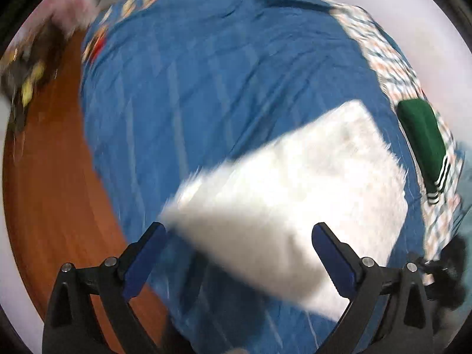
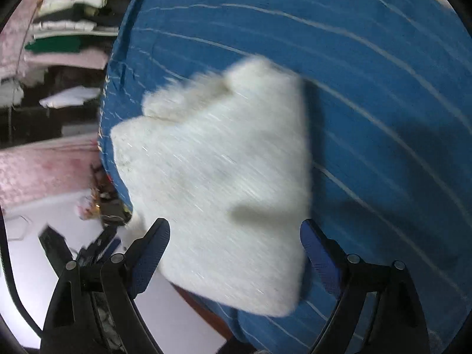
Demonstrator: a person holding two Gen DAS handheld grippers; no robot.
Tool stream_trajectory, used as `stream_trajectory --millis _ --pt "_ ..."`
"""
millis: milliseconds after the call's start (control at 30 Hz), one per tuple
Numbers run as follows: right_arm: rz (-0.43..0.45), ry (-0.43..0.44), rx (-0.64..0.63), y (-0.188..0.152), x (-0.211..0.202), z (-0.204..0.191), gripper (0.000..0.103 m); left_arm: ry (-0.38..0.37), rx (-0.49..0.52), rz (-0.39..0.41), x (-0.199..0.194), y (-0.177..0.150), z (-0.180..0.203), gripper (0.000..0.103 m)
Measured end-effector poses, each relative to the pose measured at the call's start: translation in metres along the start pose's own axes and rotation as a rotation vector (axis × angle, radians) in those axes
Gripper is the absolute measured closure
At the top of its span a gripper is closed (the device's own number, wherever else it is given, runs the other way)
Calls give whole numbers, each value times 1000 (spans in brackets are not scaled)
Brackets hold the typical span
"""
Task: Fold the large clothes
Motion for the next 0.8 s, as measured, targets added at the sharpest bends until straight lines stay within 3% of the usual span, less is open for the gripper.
stream_trajectory --millis 67,100,167,233,267,300,333,433,600,700,800 --pt "-22 64 52 -22 16 15 12 -71 -91 -39 12 -13 -13 3" --pt "-37 104 70 -28 25 21 12 -147 -154 -46 20 -15 -15 3" --pt "-51 166 78 -38 45 25 12 -245 -230 -12 29 -13 -12 3" --pt "-79 271 77 -41 61 27 12 -290 -257 38 47 0 -10 6" --pt "-86 303 83 -37 73 23 12 -290 -253 50 56 3 -8 17" --pt "-92 350 89 -34 80 23 12 -287 -246 51 68 9 -8 52" --pt "-96 387 91 -32 87 20 12 -302 -244 45 74 12 -6 64" --pt "-95 479 69 -20 96 5 12 -334 -225 63 77 28 -7 79" --pt "-72 501 37 1 115 -26 12 -355 -184 24 73 43 -3 82" --pt "-30 544 68 15 125 -52 35 -357 -180 26 64 50 -10 83" --pt "1 599 81 21 121 -74 43 -372 -149 31 48 74 -1 84"
Point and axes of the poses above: each gripper's, at about its wrist camera, not at the fingertips, and x roughly the way its jaws point, z to its right, y to its top, the point moved 8 cm from there along x, roughly the way its jaws point, and after that the axes turned 7 degrees about -y, right-handed, at the moved point
